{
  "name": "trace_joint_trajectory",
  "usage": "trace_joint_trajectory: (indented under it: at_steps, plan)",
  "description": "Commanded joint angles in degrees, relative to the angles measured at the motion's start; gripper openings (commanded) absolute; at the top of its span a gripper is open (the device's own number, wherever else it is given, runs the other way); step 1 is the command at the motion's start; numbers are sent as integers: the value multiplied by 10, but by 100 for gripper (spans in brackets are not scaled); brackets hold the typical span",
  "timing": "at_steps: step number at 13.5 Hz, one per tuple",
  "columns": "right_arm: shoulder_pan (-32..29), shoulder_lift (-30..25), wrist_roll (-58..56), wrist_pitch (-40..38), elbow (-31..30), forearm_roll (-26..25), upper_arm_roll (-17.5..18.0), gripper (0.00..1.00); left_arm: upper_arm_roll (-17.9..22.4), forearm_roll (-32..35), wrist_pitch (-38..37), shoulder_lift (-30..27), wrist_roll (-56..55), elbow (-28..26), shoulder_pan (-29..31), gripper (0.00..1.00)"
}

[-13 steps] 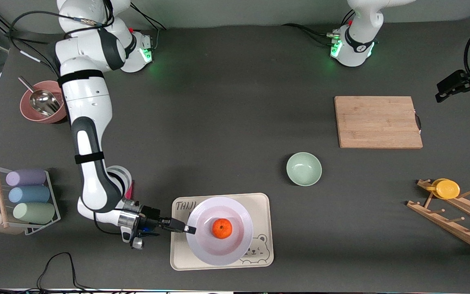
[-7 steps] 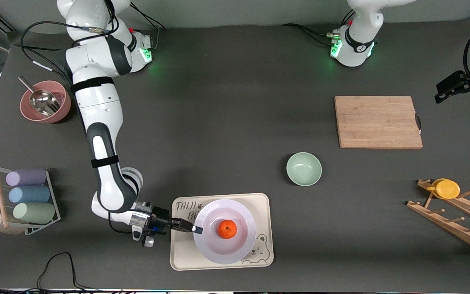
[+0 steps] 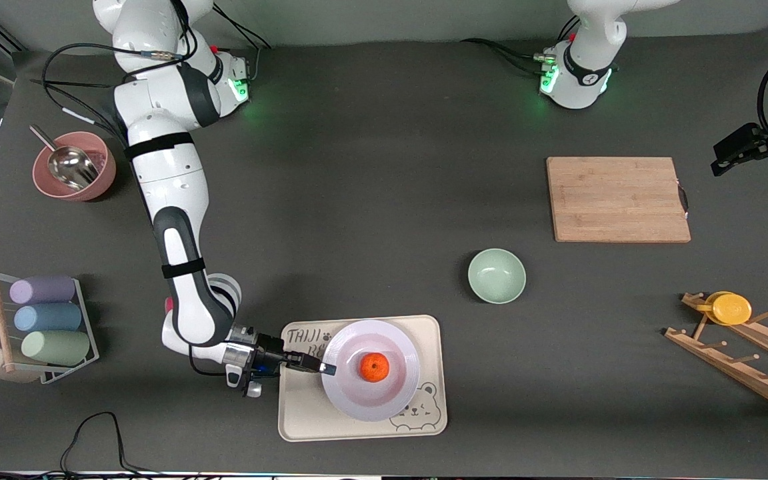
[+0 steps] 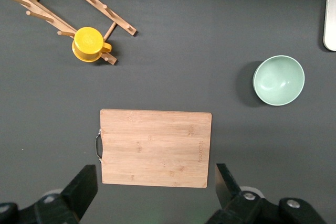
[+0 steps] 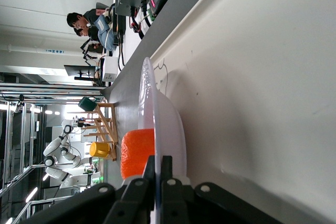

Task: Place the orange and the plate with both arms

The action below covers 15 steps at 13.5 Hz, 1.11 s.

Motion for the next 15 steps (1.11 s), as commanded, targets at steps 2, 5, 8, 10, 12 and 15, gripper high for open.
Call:
trace_joint_trajectory:
  at_steps: [2,5,8,10,12,15]
  plan:
    - [4,-4,7,-1,2,-12,-5,37,2,0,-3,-2,-2,3,-4,100]
    - [4,-7,9,-1,2,-14,-7,43,2,-1,-4,-2,-5,3,-2,100]
    - [4,-9,11,-1,2,-32,-8,45,3,1,0,-1,-5,3,-2,100]
    - [3,-13,19,-1,2,-64,-10,45,2,5,-1,-1,-7,3,-3,100]
    - [3,-17,33,-1,2,-87,-22,46,2,2,0,-1,-11,4,-2,100]
    - [-4,-30,67,-6,2,-153,-24,48,4,-1,-4,-1,-11,3,-2,100]
